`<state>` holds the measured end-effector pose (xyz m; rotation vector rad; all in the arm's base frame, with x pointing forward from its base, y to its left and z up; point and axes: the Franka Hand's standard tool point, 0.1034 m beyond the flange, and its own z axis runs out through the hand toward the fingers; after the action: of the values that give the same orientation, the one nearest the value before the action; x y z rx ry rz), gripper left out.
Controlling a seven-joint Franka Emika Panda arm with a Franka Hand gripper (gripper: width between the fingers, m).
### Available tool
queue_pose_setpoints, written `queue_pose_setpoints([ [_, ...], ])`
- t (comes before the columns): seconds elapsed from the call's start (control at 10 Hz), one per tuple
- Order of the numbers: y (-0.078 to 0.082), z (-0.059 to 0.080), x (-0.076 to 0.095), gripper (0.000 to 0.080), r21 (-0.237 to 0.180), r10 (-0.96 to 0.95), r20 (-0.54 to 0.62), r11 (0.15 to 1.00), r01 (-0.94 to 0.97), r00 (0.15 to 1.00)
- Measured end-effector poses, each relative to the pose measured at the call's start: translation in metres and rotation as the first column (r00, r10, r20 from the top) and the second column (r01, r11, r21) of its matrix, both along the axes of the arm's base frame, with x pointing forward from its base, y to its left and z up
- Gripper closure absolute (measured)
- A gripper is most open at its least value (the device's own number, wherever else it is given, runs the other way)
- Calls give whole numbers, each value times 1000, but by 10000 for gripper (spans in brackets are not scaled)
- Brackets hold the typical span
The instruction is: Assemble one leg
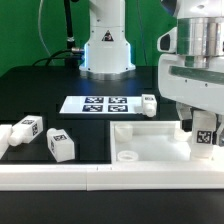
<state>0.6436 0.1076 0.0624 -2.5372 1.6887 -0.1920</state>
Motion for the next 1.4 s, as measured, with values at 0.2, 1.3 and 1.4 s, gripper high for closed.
queue_pose_setpoints([
  [0.2, -2, -2, -3, 448, -2, -2, -8, 1000, 2, 1000],
  [1.3, -6, -6, -9, 519, 100, -600, -78, 790, 605, 796],
  [1.4, -5, -7, -11, 519, 118, -714, -81, 686, 718, 695],
])
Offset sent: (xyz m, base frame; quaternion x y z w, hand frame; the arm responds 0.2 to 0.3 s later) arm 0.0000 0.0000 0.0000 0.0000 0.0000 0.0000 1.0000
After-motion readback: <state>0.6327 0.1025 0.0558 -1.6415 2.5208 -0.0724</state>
